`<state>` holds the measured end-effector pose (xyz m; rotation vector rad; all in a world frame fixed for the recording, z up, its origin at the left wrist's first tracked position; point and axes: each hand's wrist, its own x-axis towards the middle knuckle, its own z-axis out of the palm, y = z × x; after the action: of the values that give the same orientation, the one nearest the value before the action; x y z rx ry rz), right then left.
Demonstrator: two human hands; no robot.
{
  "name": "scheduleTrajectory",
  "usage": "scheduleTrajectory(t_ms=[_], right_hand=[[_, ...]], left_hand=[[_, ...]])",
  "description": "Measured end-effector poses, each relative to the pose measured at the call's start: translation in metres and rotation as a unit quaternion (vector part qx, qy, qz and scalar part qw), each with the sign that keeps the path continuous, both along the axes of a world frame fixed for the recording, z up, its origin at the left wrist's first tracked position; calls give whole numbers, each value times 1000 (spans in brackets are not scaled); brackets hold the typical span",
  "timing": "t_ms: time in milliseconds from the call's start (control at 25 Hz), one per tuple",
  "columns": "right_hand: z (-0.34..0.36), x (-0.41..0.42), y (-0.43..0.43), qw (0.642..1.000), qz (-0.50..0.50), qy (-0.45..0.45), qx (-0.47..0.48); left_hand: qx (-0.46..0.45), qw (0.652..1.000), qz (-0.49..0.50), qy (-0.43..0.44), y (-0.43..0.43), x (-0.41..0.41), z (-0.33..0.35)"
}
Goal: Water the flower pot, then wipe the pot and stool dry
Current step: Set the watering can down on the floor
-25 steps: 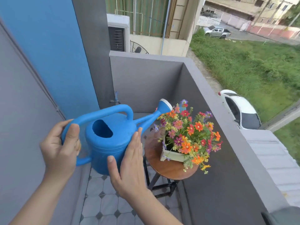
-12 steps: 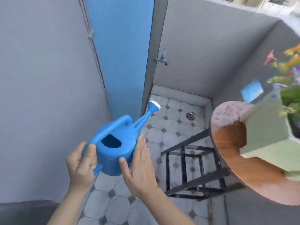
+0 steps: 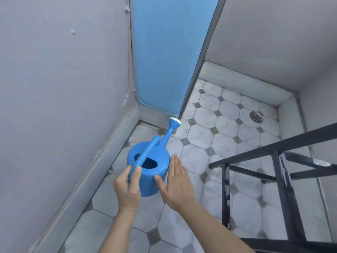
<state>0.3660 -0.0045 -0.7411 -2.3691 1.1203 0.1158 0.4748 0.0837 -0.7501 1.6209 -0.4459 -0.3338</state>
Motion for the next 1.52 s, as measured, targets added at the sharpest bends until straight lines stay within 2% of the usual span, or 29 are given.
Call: scheduleTrajectory(t_ms=[160,320,480,600,760,920,1080,1360,1520], right_hand=[[-75,-6,-17,999,22,6,-27],[-105,-9,-26,998,47,-2,-47],[-125,-12,-19,994,50,-8,-96],[-125,-11,-20,996,54,14,-63],[-77,-9,-9,997,36,64,-35],[31,4,7,997,29,71,-17],[199,11,14,999,7,44,-10],[515,-18,20,996,-42,-45,-68],[665,-94,35,967,-136,-89,-197]], left_hand=[[-4,1000,17,-6,-10,-9,-77],[-34,999,14,-24,-12,-13,-111],[-18,997,11,-72,-3,-18,-119],[-2,996,17,-93,0,-19,-123],[46,997,38,-47,8,-18,-81],[144,989,-33,6,27,-3,21],[183,976,-106,48,23,1,184],[153,970,-186,17,4,-26,484],[110,944,-306,-52,3,-87,644]])
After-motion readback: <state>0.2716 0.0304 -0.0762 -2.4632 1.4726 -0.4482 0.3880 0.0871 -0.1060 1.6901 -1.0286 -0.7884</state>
